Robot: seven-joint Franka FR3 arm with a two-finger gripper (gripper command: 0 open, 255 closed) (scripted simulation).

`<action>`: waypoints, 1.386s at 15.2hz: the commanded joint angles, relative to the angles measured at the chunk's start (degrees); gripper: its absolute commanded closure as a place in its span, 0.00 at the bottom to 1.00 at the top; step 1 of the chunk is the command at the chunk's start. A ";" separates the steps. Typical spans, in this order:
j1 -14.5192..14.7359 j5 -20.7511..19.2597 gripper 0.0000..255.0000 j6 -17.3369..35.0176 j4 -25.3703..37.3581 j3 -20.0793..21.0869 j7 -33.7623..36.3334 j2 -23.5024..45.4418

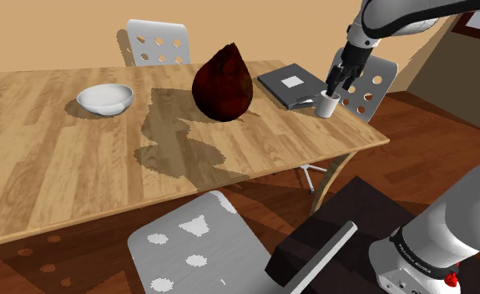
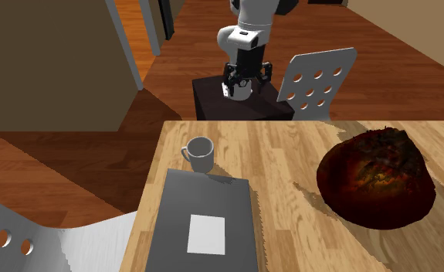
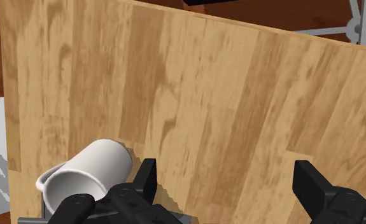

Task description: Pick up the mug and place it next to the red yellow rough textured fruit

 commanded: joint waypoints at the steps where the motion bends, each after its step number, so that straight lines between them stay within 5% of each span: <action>1: -0.25 0.61 0.00 2.48 2.21 -1.75 -2.44 4.41; 14: -4.62 11.61 0.00 10.88 20.09 -7.56 -18.93 31.10; 21: -5.22 13.28 0.00 15.36 18.70 -7.02 -20.03 34.41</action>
